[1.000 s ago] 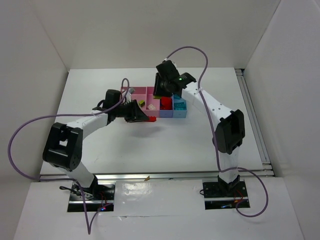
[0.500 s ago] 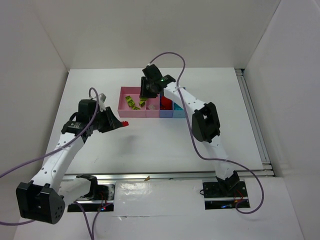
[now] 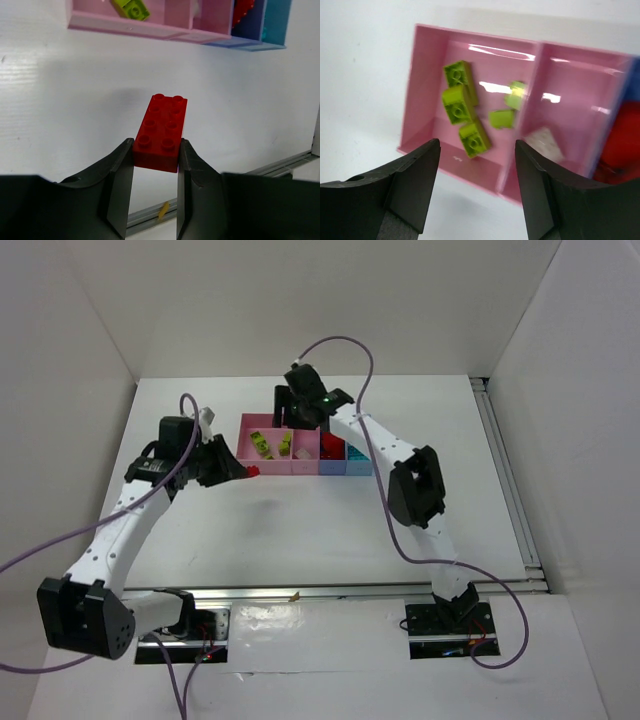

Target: Sort the legos into containers by color

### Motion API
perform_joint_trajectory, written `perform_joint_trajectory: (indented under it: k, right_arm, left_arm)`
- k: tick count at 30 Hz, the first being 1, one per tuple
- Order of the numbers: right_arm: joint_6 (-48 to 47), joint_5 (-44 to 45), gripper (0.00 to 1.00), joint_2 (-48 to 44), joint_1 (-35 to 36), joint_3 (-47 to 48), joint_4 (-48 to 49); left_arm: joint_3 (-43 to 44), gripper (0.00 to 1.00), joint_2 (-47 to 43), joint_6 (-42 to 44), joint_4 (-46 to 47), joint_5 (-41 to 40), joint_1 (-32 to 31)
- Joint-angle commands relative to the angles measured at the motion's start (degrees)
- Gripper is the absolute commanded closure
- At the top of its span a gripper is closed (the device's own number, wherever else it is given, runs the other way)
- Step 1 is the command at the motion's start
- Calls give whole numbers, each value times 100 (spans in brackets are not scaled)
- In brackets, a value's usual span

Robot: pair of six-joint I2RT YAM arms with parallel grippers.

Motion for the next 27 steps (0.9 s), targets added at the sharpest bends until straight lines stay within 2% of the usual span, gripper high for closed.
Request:
perform_joint_trajectory:
  k: [1,7,11,14,21,27]
  right_arm:
    - [-60,899,32,-1613,-411,-989,420]
    - [-7,1418,32,-3382,-1535,-3424,631]
    - [99,1534,33,-4385,-2133,-4315,377]
    - [169,1481,33,-4937,-2327,-4824,227]
    - [222,1481,33,-5318,-2538,-4959,-283]
    - [169,1428,33,-5388,-2706,-4889,-458]
  left_arm:
    - [589,100,621,-110,499,351,-359]
    - [1854,100,1887,-329,877,71,-914]
    - [2558,100,2975,-453,1202,-167,-1257]
    - [3199,100,3565,-575,1448,-238,-1442]
    - [4833,100,5130,-629,1528,-281,-1557]
    - [6117,100,6141,-576,1090,-343,-1671]
